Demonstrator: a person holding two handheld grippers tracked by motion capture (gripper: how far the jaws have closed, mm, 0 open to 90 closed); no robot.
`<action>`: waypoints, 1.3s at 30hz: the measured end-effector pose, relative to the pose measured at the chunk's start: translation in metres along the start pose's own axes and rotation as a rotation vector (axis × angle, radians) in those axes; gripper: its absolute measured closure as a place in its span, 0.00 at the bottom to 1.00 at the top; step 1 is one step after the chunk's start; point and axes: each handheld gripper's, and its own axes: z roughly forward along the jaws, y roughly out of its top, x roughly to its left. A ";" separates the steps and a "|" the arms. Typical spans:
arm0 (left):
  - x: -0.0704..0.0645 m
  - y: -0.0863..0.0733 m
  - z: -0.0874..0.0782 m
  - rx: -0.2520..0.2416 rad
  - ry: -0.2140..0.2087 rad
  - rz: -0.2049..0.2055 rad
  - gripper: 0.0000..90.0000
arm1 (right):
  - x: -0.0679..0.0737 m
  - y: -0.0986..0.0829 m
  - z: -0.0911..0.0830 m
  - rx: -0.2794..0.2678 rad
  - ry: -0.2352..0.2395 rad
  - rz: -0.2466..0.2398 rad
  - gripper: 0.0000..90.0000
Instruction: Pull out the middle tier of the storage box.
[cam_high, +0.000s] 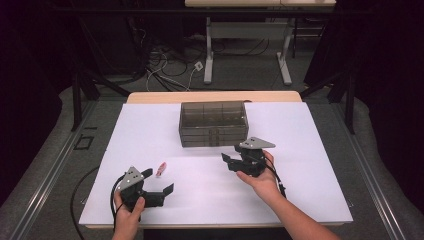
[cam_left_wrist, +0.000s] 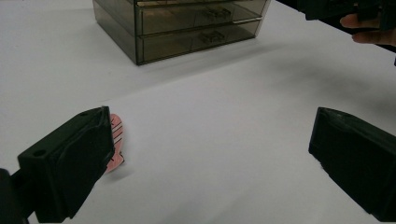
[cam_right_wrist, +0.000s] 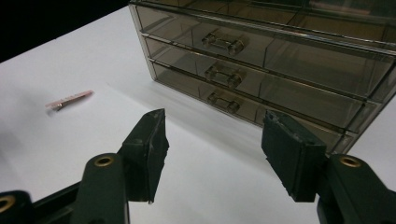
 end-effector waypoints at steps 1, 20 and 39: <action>0.000 0.000 0.000 0.000 0.000 0.000 0.00 | 0.000 0.001 0.001 -0.005 0.006 0.003 0.44; 0.001 0.000 0.000 0.000 -0.001 -0.006 0.00 | 0.010 0.021 0.026 0.027 0.041 0.088 0.36; 0.003 0.000 -0.001 -0.004 -0.004 -0.007 0.00 | 0.014 0.030 0.056 0.052 0.016 0.158 0.39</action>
